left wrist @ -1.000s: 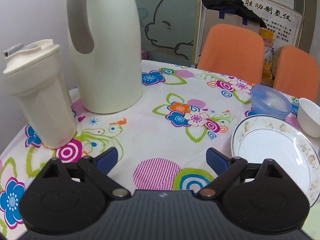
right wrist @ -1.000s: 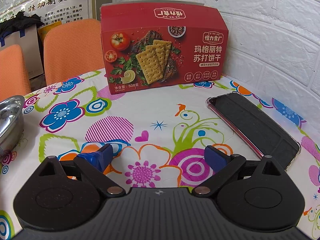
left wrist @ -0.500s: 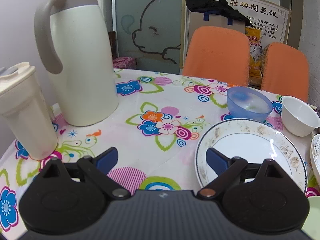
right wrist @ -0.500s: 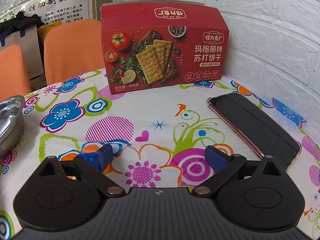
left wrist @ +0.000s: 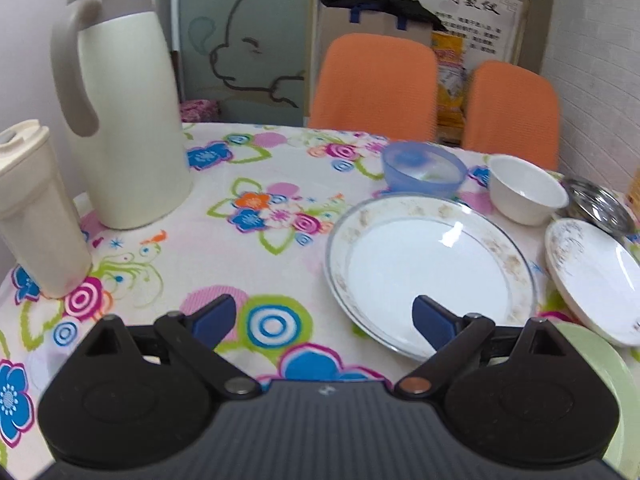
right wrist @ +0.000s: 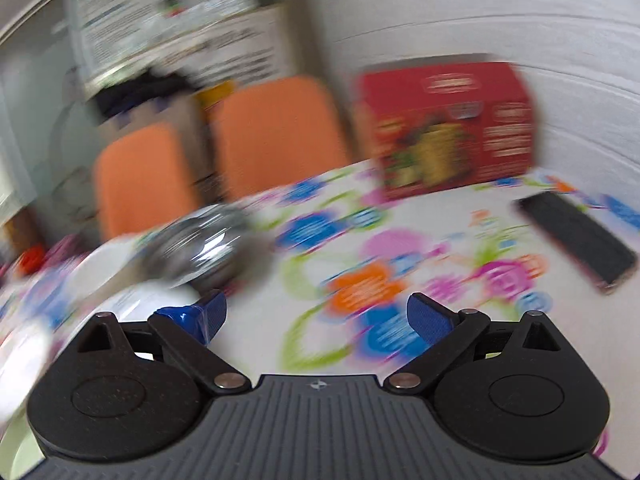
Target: Organize plates and bowls
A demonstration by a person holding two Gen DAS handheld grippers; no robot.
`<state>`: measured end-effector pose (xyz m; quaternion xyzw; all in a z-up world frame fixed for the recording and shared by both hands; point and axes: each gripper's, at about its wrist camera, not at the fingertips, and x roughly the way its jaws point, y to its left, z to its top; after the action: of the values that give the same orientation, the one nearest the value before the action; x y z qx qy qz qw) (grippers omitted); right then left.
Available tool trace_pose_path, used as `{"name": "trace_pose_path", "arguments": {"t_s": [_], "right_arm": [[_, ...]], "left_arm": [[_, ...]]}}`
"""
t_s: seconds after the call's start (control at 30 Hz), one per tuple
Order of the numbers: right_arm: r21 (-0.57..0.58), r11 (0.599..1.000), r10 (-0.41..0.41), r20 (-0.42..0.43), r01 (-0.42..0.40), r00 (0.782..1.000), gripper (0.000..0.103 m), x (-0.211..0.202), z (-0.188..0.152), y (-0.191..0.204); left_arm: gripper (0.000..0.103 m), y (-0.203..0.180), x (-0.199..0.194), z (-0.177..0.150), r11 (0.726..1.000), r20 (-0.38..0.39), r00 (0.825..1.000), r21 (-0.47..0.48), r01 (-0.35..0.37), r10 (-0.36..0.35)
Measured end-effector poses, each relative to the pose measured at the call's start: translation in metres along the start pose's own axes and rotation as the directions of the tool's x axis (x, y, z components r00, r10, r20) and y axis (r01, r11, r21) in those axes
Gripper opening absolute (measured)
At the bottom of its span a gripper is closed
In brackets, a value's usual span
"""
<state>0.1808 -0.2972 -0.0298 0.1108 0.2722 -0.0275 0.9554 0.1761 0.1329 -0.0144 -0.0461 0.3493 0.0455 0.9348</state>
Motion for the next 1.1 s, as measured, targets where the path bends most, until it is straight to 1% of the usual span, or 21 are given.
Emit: {"name": "trace_pose_path", "arguments": {"t_s": [0.03,0.1,0.13,0.2,0.23,0.3,0.4,0.47,0.5,0.63,0.73,0.77,0.8,0.83,0.87,0.9,0.93,1.1], "right_arm": [[-0.046,0.997,0.062,-0.035,-0.063,0.997,0.085,-0.007,-0.009,0.018],[-0.121,0.977,0.164,-0.107,-0.177,0.981,0.085,-0.021,-0.03,0.05],[-0.157,0.964,0.192,-0.15,-0.215,0.97,0.085,-0.025,-0.04,0.065],[-0.204,0.944,0.217,-0.212,-0.261,0.953,0.085,-0.029,-0.058,0.086],[-0.22,0.937,0.22,-0.239,-0.273,0.946,0.085,-0.03,-0.066,0.093],[-0.224,0.934,0.215,-0.266,-0.277,0.94,0.085,-0.027,-0.073,0.102],[-0.228,0.939,0.188,-0.283,-0.256,0.941,0.085,-0.02,-0.078,0.107],[-0.248,0.933,0.185,-0.292,-0.261,0.938,0.086,-0.019,-0.083,0.115],[-0.267,0.93,0.175,-0.286,-0.254,0.942,0.085,-0.018,-0.084,0.119],[-0.323,0.912,0.161,-0.283,-0.252,0.945,0.085,-0.013,-0.087,0.133],[-0.335,0.897,0.189,-0.295,-0.287,0.937,0.084,-0.013,-0.088,0.14],[-0.342,0.888,0.205,-0.302,-0.307,0.931,0.084,-0.014,-0.089,0.143],[-0.347,0.878,0.225,-0.309,-0.33,0.924,0.083,-0.017,-0.091,0.146],[-0.352,0.867,0.244,-0.316,-0.352,0.917,0.083,-0.019,-0.093,0.149],[-0.364,0.856,0.256,-0.32,-0.368,0.912,0.083,-0.022,-0.097,0.155],[-0.384,0.85,0.245,-0.318,-0.361,0.916,0.083,-0.026,-0.1,0.16],[-0.387,0.852,0.24,-0.313,-0.354,0.919,0.084,-0.029,-0.103,0.163],[-0.357,0.863,0.248,-0.319,-0.358,0.915,0.085,-0.042,-0.11,0.172]], "left_arm": [[0.094,-0.007,-0.004,-0.006,0.999,-0.022,0.999,0.022,0.034,-0.033],[0.094,-0.022,-0.013,-0.02,0.994,-0.048,0.995,0.066,0.085,-0.082],[0.094,-0.029,-0.017,-0.026,0.99,-0.061,0.993,0.086,0.108,-0.103],[0.094,-0.043,-0.022,-0.04,0.979,-0.08,0.985,0.124,0.162,-0.153],[0.094,-0.049,-0.023,-0.046,0.972,-0.089,0.981,0.142,0.186,-0.175],[0.094,-0.056,-0.02,-0.052,0.966,-0.106,0.976,0.159,0.205,-0.19],[0.094,-0.061,-0.012,-0.054,0.963,-0.128,0.97,0.148,0.226,-0.208],[0.094,-0.061,-0.007,-0.054,0.96,-0.137,0.963,0.128,0.25,-0.233],[0.094,-0.061,-0.005,-0.054,0.96,-0.14,0.961,0.121,0.254,-0.237],[0.094,-0.065,0.0,-0.054,0.962,-0.133,0.968,0.146,0.232,-0.214],[0.092,-0.068,0.001,-0.053,0.96,-0.13,0.969,0.16,0.23,-0.21],[0.09,-0.069,0.002,-0.054,0.961,-0.126,0.972,0.168,0.22,-0.201],[0.082,-0.071,0.001,-0.054,0.961,-0.117,0.974,0.179,0.213,-0.194],[0.074,-0.07,-0.001,-0.054,0.955,-0.109,0.969,0.178,0.238,-0.222],[0.058,-0.071,-0.003,-0.054,0.95,-0.106,0.966,0.18,0.253,-0.237],[0.051,-0.072,-0.005,-0.054,0.947,-0.107,0.964,0.185,0.261,-0.245],[0.051,-0.073,-0.005,-0.054,0.947,-0.105,0.964,0.19,0.26,-0.244],[0.049,-0.063,-0.012,-0.058,0.955,-0.111,0.967,0.168,0.244,-0.227]]}}
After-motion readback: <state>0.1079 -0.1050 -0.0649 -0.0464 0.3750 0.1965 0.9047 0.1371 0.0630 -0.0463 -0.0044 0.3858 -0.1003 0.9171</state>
